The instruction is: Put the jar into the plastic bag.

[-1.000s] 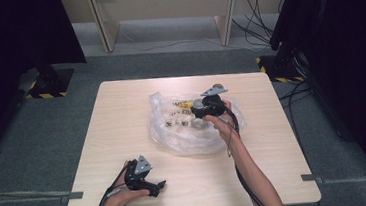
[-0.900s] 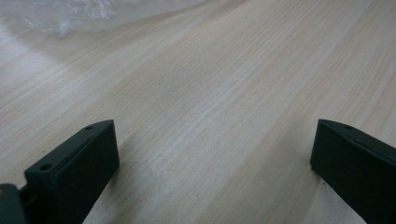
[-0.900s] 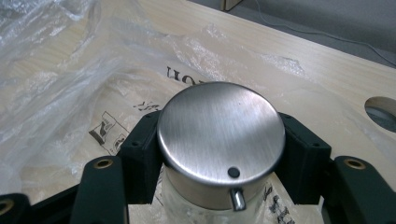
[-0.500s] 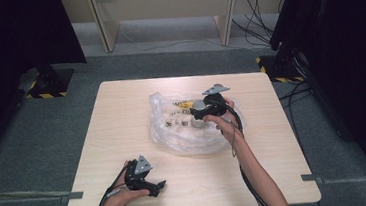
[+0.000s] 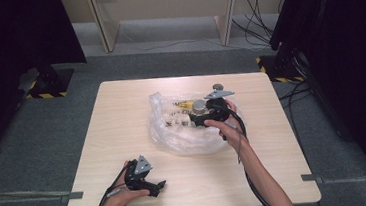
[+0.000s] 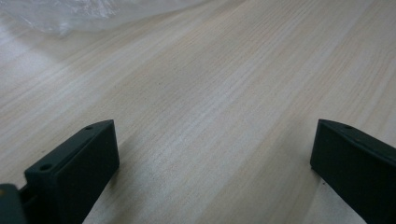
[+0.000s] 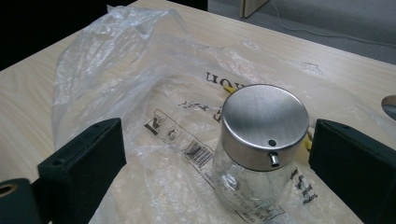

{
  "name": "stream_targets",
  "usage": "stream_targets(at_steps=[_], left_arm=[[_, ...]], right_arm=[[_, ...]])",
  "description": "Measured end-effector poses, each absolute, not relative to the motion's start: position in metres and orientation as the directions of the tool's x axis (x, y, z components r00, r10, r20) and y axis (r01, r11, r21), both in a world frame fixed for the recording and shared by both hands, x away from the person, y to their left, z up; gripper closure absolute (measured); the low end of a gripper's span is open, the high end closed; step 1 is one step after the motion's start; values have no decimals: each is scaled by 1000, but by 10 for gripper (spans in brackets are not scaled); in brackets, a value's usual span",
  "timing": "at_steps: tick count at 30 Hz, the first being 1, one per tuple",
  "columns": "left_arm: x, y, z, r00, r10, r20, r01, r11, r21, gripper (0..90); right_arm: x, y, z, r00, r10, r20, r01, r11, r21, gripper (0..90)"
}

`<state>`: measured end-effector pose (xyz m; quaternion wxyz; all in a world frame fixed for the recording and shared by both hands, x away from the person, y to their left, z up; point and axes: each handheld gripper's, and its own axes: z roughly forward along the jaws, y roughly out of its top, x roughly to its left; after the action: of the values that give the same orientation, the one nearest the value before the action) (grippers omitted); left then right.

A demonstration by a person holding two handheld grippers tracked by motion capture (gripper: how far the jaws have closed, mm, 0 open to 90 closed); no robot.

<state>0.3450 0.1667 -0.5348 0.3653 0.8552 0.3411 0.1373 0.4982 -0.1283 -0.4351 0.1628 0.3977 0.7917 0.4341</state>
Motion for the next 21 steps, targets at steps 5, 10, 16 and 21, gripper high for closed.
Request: stream_targets(at_steps=[5,10,16,21], left_arm=[[345,167,-535,729,684,-15,483,-500,718,4],[345,167,-535,730,684,-15,483,-500,718,4],[345,167,-535,730,684,-15,483,-500,718,4],[345,167,-535,729,684,-15,483,-500,718,4]], right_arm=[[489,-129,-434,-640,763,91,481,306,822,43],[478,-132,-432,-658,748,86,458,307,834,45],[464,-134,-432,-680,729,81,432,309,847,46],[452,-135,-434,-696,713,83,420,311,853,46]])
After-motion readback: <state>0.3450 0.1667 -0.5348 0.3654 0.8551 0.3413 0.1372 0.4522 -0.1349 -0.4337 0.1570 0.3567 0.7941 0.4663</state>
